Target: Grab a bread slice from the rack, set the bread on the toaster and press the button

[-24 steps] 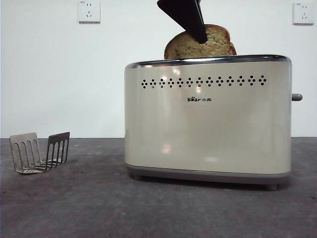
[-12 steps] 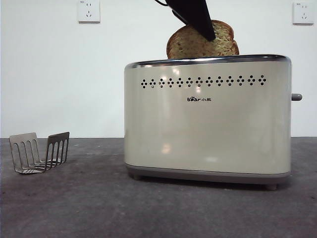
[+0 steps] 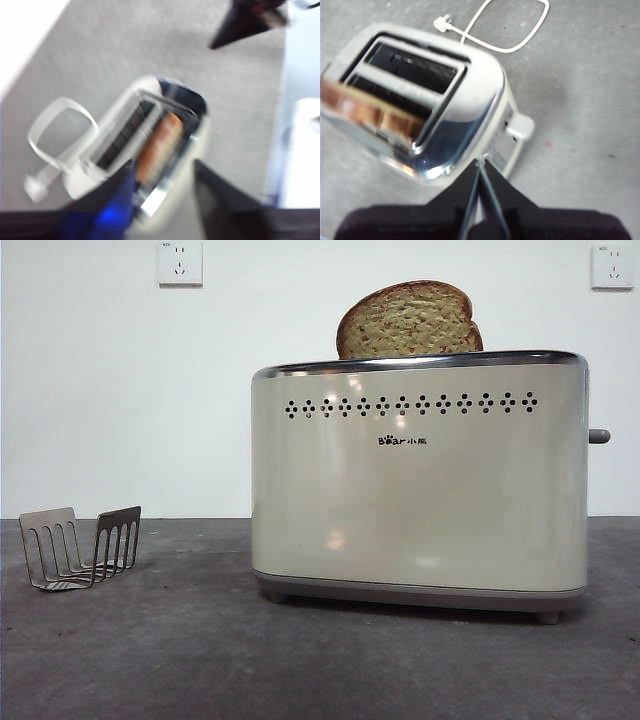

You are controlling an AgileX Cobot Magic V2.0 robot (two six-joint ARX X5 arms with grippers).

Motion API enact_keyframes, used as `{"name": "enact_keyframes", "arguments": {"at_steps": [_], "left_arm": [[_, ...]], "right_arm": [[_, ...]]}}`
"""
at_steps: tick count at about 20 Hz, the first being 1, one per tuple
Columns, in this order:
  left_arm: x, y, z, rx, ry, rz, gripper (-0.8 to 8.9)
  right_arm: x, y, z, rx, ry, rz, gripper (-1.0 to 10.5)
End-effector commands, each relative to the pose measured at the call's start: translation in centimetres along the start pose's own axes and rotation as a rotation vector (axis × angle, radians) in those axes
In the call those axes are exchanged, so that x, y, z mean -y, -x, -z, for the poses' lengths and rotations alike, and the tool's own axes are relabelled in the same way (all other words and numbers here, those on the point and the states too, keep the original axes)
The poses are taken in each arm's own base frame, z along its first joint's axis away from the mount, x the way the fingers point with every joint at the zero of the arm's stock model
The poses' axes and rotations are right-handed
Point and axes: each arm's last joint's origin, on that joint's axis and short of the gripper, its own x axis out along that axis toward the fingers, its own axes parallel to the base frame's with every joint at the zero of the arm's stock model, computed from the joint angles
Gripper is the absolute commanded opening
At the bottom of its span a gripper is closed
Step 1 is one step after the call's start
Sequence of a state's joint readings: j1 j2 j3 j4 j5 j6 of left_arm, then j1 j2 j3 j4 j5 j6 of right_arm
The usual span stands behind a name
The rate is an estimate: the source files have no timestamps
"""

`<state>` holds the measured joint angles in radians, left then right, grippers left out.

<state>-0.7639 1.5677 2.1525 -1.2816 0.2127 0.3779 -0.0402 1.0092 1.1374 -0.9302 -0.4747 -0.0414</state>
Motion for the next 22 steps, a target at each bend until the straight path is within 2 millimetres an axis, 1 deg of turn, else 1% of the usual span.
{"name": "enact_keyframes", "arguments": {"at_steps": [1,2,4,8,11,14,17,20,22], "left_arm": [[0.5,1.3,0.5,-0.009,0.216,0.005,-0.06],[0.6,2.0,0.6,0.007,0.26,-0.002,-0.06],[0.8,3.2,0.7,0.031,0.281,-0.011,-0.06],[1.4,5.1,1.0,0.073,0.309,-0.017,-0.06],[1.7,6.0,1.2,0.093,0.334,-0.02,-0.06],[2.2,6.6,1.6,0.098,0.368,-0.018,-0.07],[2.7,5.7,3.4,0.015,0.425,-0.08,-0.08],[2.9,4.0,5.8,-0.104,0.488,-0.174,-0.08],[3.1,3.1,7.0,-0.158,0.508,-0.188,-0.08]], "right_arm": [[1.3,-1.4,-0.8,-0.014,-0.094,-0.101,-0.1],[2.1,-2.2,-1.1,-0.026,-0.136,-0.148,-0.1],[3.8,-3.7,-1.2,-0.062,-0.207,-0.217,-0.1],[7.6,-5.2,-1.1,-0.076,-0.326,-0.295,-0.1],[9.2,-7.2,-0.9,-0.112,-0.365,-0.339,-0.1],[10.0,-9.5,-0.5,-0.165,-0.377,-0.398,-0.1],[10.7,-10.6,-0.2,-0.194,-0.403,-0.4,-0.1],[11.2,-11.4,0.0,-0.205,-0.413,-0.401,-0.1],[11.5,-12.3,0.3,-0.232,-0.431,-0.407,-0.1]]}}
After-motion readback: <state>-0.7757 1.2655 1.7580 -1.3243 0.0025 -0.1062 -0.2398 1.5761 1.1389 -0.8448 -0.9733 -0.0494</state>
